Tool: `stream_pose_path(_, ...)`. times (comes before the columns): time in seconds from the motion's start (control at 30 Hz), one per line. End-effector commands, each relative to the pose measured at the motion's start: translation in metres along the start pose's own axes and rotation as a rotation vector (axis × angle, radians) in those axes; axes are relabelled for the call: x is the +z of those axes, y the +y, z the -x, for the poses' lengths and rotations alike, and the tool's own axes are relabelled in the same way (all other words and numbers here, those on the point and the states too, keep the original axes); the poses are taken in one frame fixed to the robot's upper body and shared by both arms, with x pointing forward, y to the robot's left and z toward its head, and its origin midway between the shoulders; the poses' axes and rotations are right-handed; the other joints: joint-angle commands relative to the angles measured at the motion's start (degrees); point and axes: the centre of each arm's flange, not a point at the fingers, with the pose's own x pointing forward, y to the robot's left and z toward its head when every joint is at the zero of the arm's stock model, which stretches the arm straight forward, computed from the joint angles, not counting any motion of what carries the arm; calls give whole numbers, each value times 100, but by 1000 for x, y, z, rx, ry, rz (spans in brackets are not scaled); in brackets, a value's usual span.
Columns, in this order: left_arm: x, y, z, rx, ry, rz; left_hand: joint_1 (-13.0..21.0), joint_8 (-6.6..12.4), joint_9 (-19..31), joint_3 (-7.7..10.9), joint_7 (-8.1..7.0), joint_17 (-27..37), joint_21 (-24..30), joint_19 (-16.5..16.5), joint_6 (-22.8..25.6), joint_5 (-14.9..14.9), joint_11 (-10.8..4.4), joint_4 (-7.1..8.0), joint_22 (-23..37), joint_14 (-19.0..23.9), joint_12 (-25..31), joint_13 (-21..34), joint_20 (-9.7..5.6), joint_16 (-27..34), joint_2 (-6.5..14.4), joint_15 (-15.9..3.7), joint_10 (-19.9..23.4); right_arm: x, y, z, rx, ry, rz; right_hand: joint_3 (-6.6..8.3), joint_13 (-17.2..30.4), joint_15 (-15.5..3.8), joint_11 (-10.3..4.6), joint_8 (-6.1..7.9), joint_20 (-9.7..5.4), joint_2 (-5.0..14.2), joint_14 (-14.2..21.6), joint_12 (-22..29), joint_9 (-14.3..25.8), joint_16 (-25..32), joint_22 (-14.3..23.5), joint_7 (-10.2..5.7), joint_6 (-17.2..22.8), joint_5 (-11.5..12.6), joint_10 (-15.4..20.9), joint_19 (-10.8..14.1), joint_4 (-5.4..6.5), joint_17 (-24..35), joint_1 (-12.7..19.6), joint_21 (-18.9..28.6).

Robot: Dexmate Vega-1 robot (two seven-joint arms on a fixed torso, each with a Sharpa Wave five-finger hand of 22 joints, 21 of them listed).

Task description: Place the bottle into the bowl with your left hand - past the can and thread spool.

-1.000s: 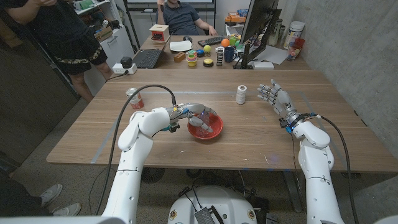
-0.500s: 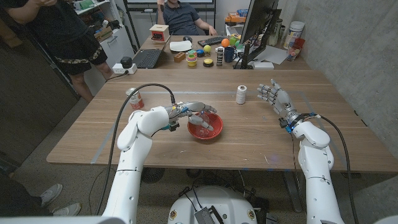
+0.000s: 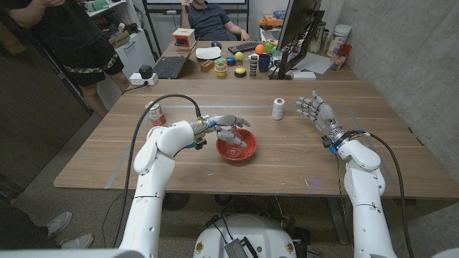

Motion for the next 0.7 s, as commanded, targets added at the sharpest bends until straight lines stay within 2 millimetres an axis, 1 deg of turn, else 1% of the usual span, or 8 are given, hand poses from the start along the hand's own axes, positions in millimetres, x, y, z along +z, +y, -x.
stream_pose_path(0.03,2,6,4,14,-8,36,-56,15,29,-64,-7,16,-19,-14,-41,35,19,7,34,-14,66,30,-15,40,0,-204,-37,1,0,2,1,-2,1,-29,9,21,17,37,-6,43,25,41,17,29,10,17,10,62,23,32,-8,12,-55,-16)
stream_pose_path(0.43,6,22,13,80,-24,44,-135,36,27,-125,-7,14,-36,-45,-54,51,7,51,36,-28,88,29,-14,54,-16,-202,-43,-1,0,3,2,-3,-1,-47,9,22,16,39,-7,42,24,40,17,27,10,20,14,69,21,37,-1,10,-56,-31)
stream_pose_path(0.7,10,29,16,106,-30,41,-197,52,25,-167,-15,13,-71,-125,-53,63,11,87,37,-61,94,27,33,53,-23,-205,-61,-2,-1,3,2,-5,-5,-58,9,14,20,38,-9,42,29,41,17,28,10,25,10,73,24,39,3,10,-57,-41)
